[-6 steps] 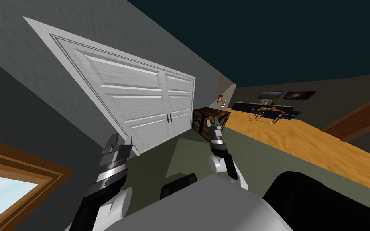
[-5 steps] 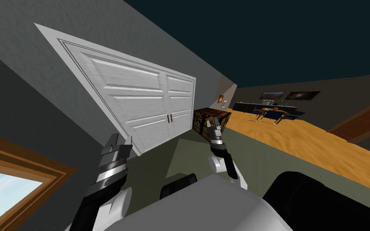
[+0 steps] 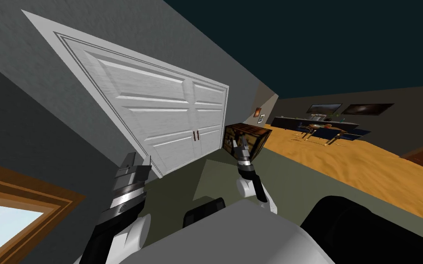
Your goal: Pull the door open
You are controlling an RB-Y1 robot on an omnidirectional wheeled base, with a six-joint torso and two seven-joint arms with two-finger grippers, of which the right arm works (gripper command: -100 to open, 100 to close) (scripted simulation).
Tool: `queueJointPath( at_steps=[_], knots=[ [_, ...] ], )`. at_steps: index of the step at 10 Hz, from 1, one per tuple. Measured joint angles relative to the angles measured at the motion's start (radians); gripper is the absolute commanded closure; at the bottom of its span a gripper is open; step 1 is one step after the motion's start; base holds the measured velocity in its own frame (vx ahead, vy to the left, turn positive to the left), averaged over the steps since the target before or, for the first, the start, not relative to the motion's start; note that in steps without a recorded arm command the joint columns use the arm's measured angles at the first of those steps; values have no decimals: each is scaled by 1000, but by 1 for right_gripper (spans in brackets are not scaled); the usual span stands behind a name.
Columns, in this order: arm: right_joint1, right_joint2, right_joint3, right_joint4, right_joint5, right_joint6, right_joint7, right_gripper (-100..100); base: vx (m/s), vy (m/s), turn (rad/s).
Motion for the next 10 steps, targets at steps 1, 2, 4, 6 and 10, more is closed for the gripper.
queueJointPath(
  at_steps=[1,2,4,6,10],
  knots=[
    [-3,-6,5,17,-9,-7,-17,-100,77,15,68],
    [-7,-12,8,29,-19,-8,-34,-100,76,20,83],
    [-8,-26,20,65,-39,-23,-73,-100,99,20,89],
    [-14,-40,33,108,-61,-40,-116,-100,109,2,95],
    [-22,-70,61,185,-111,-65,-210,-100,101,14,101]
  ],
)
